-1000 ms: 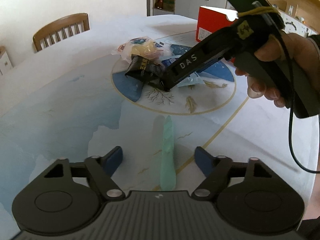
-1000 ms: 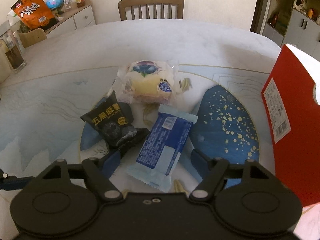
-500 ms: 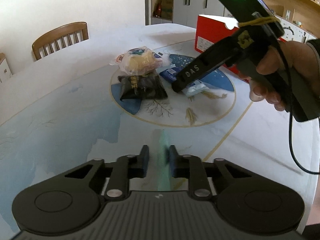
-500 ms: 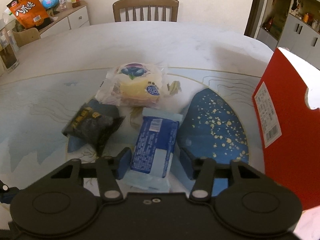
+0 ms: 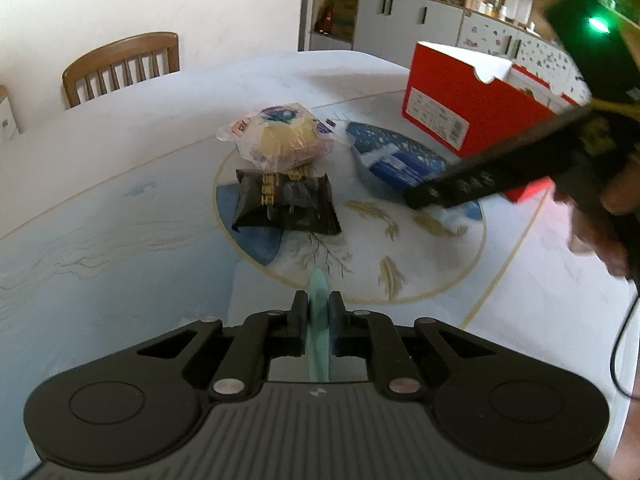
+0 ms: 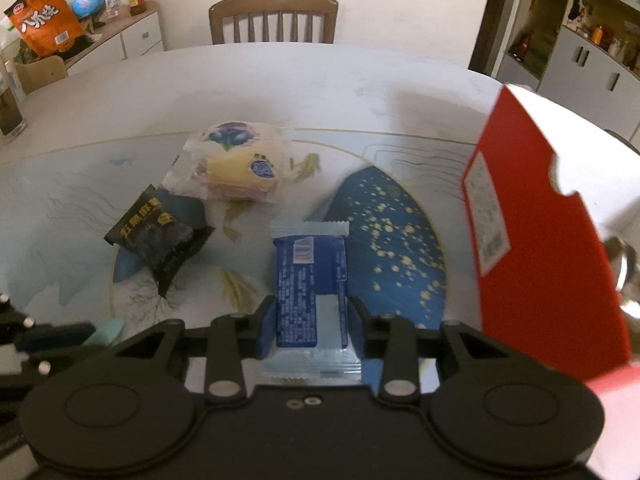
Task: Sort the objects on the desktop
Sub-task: 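Carry the blue snack and green stick with both tools into the red shoebox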
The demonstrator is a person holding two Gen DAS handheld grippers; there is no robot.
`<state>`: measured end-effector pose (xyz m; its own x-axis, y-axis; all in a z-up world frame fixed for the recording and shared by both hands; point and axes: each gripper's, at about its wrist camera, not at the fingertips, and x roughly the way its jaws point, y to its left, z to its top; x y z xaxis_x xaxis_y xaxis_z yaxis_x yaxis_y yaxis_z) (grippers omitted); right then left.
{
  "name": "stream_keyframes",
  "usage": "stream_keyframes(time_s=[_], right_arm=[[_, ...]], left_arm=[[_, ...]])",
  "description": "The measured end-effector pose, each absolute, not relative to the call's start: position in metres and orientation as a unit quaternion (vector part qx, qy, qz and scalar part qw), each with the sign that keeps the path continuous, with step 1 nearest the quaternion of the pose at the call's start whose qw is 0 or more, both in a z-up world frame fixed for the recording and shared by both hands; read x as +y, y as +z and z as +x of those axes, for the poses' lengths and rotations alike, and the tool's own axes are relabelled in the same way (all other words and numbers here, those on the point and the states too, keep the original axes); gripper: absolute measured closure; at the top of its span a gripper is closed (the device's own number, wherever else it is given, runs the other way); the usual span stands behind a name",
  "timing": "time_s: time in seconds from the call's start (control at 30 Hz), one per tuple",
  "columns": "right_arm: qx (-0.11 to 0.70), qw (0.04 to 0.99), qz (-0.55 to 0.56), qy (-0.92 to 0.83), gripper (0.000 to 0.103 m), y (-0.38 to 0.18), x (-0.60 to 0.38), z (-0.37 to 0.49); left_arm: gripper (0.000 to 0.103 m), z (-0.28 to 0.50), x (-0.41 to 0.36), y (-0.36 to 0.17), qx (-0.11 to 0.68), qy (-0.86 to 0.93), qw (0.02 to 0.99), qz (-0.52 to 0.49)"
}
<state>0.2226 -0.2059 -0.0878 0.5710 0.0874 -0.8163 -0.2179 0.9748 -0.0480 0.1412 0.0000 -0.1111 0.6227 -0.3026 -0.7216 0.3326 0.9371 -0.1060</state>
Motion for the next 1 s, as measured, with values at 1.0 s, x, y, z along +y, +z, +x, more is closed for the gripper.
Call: stream_keyframes(time_s=[1.0], right_arm=[[0.405, 0.91, -0.024, 0.082, 0.067, 0.014, -0.286, 0.176]], left_arm=[[0.094, 0.159, -0.052, -0.039, 0.339, -0.188, 0.922, -0.004]])
